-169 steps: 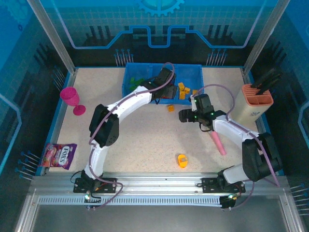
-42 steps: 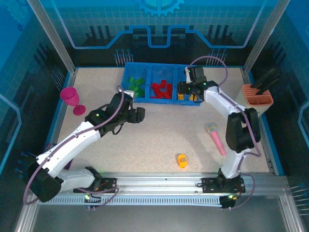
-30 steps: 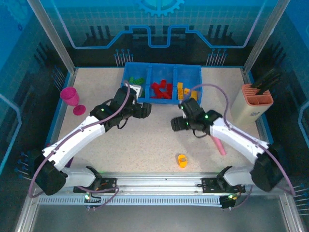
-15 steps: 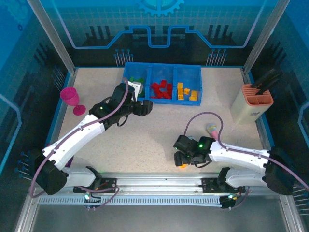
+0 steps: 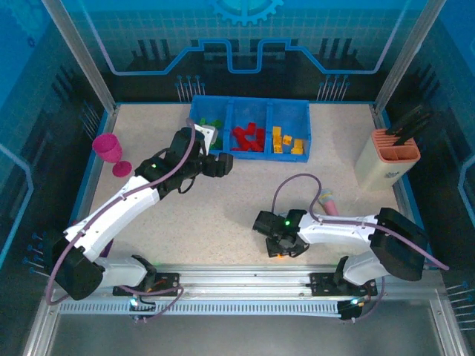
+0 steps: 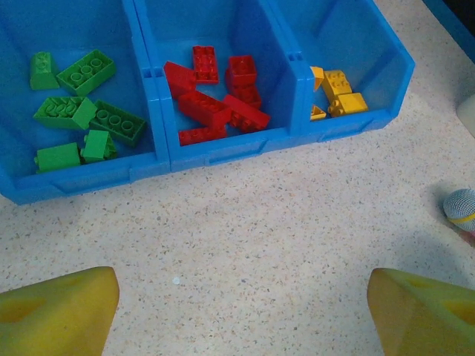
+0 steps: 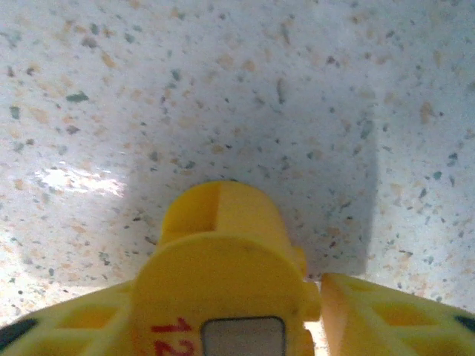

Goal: Sort the legos into containers by color
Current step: Pick up the lego from the bottom-center of the table, then place the lego in the container.

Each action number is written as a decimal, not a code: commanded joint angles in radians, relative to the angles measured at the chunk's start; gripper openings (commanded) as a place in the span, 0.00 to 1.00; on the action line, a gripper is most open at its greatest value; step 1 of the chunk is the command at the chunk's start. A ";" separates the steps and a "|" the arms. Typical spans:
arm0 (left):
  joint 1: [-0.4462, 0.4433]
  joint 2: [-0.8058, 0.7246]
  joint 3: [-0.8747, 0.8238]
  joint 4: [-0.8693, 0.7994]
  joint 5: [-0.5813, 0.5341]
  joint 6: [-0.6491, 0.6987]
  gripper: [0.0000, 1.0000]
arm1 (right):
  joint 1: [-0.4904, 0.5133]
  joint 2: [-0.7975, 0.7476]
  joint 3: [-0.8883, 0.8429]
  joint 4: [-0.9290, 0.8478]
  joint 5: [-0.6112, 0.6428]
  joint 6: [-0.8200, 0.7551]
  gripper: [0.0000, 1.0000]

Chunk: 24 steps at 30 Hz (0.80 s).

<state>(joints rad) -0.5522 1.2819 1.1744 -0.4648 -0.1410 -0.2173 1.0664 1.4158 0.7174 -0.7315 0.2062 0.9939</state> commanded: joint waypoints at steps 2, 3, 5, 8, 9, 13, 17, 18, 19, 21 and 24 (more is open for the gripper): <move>0.011 -0.008 -0.012 0.020 0.017 0.017 0.88 | 0.008 0.027 0.048 -0.020 0.031 -0.035 0.43; 0.011 -0.008 -0.012 0.019 0.016 0.017 0.88 | 0.002 0.031 0.059 -0.027 0.033 -0.050 0.40; 0.011 -0.009 -0.012 0.007 0.010 0.019 0.88 | -0.019 0.030 0.082 -0.043 0.033 -0.079 0.36; 0.014 -0.030 -0.023 -0.018 -0.007 0.024 0.88 | -0.085 -0.009 0.130 -0.079 0.047 -0.157 0.34; 0.017 -0.041 -0.029 -0.031 -0.013 0.025 0.89 | -0.121 -0.027 0.153 -0.095 0.058 -0.194 0.34; 0.023 -0.094 -0.071 -0.072 -0.035 0.022 0.89 | -0.298 -0.088 0.262 -0.115 0.086 -0.375 0.33; 0.027 -0.155 -0.128 -0.091 -0.045 -0.001 0.89 | -0.477 -0.032 0.385 -0.032 0.076 -0.592 0.33; 0.029 -0.168 -0.138 -0.097 -0.048 -0.008 0.89 | -0.504 0.000 0.420 -0.010 0.085 -0.641 0.33; 0.028 -0.179 -0.147 -0.103 -0.049 -0.011 0.90 | -0.527 0.032 0.454 0.007 0.090 -0.679 0.33; 0.028 -0.200 -0.158 -0.118 -0.049 -0.016 0.90 | -0.575 0.106 0.522 0.059 0.082 -0.749 0.32; 0.028 -0.230 -0.172 -0.131 -0.049 -0.009 0.90 | -0.635 0.206 0.605 0.145 0.064 -0.802 0.32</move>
<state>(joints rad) -0.5316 1.0885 1.0191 -0.5594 -0.1711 -0.2111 0.4782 1.5452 1.2587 -0.6762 0.2798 0.3317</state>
